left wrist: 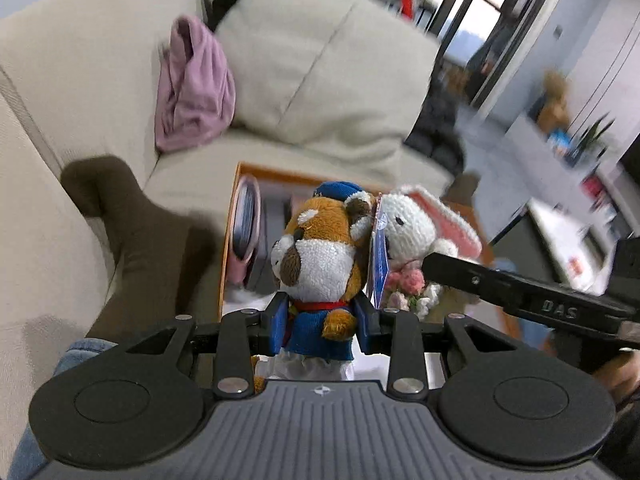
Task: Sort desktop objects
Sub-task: 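Carry the plush dog and knitted bunny with both grippers over the shoebox, then lower the dog and bunny into the shoebox and open both grippers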
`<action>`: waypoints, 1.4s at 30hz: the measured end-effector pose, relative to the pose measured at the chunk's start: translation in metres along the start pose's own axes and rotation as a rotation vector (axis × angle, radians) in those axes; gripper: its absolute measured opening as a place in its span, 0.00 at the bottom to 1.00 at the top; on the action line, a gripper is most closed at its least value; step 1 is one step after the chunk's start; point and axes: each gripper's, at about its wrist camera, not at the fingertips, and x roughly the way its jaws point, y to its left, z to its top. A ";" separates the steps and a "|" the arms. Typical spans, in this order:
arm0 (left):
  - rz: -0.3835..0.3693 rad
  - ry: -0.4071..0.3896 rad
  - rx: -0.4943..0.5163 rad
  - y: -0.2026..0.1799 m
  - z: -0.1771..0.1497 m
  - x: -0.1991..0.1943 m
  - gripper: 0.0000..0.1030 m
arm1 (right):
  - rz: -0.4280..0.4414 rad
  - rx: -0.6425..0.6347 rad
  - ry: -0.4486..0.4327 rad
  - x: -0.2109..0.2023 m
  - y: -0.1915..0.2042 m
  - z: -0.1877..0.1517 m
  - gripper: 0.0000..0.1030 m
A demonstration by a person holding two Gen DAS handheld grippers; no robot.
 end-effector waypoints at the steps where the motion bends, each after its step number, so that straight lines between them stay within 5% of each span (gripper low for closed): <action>1: 0.013 0.018 0.002 0.000 0.000 0.008 0.37 | -0.005 0.003 0.016 0.005 -0.002 -0.002 0.52; 10: 0.108 0.159 0.012 0.003 -0.002 0.045 0.37 | -0.045 0.051 0.158 0.033 -0.014 -0.017 0.52; 17: 0.207 0.154 0.149 -0.011 -0.010 0.058 0.38 | -0.089 0.051 0.290 0.060 -0.008 -0.017 0.53; 24: 0.214 0.120 0.227 -0.016 -0.017 0.051 0.40 | -0.127 0.074 0.359 0.080 -0.001 -0.022 0.54; 29: 0.144 0.062 0.187 -0.007 -0.016 0.019 0.40 | -0.138 0.060 0.403 0.088 0.004 -0.027 0.58; 37: 0.194 -0.079 0.081 0.013 -0.030 -0.030 0.39 | -0.132 0.066 0.401 0.078 0.005 -0.024 0.62; 42: 0.201 -0.032 0.009 0.028 -0.039 -0.026 0.37 | -0.131 0.101 0.403 0.086 0.004 -0.031 0.58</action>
